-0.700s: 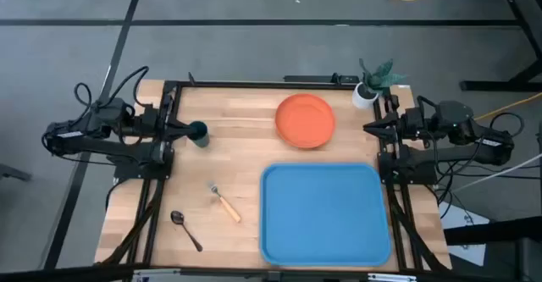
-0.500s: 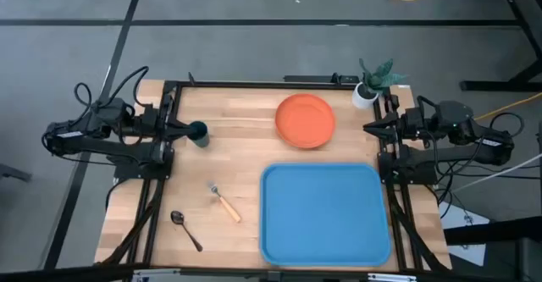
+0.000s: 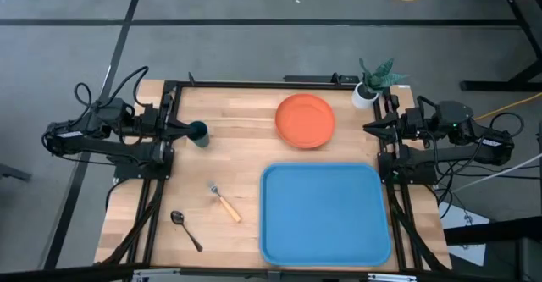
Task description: Pick and place plate/cup/fork/spoon on tray
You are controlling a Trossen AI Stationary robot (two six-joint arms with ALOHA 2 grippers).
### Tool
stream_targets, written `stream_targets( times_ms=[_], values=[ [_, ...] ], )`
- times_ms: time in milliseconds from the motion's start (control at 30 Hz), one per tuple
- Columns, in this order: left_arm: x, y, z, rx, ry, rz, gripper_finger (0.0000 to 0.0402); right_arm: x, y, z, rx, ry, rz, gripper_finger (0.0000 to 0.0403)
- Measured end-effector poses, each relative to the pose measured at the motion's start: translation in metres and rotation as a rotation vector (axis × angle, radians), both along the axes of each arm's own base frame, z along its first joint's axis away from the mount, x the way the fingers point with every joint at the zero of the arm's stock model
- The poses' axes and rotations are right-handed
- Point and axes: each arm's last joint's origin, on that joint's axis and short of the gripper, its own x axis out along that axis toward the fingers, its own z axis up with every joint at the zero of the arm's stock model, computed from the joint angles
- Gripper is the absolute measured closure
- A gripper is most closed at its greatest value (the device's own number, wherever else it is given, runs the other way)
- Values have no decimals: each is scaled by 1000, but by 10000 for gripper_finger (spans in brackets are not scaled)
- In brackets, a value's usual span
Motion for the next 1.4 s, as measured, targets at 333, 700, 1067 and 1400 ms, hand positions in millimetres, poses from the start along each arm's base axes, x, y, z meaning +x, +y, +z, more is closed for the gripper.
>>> stream_targets(
  times_ms=[333, 700, 1067, 1400],
  values=[
    [0, 0, 0, 0, 0, 0, 401, 0, 0, 3, 0, -27, 0, 366],
    [0, 0, 0, 0, 0, 0, 401, 0, 0, 5, 161, -52, 5, 366],
    [3, 2, 8, 28, -75, 69, 401, 4, 4, -2, 286, -4, 129, 366],
    [42, 8, 11, 156, -51, 297, 401, 44, 3, -14, 222, -189, 128, 366]
  ],
)
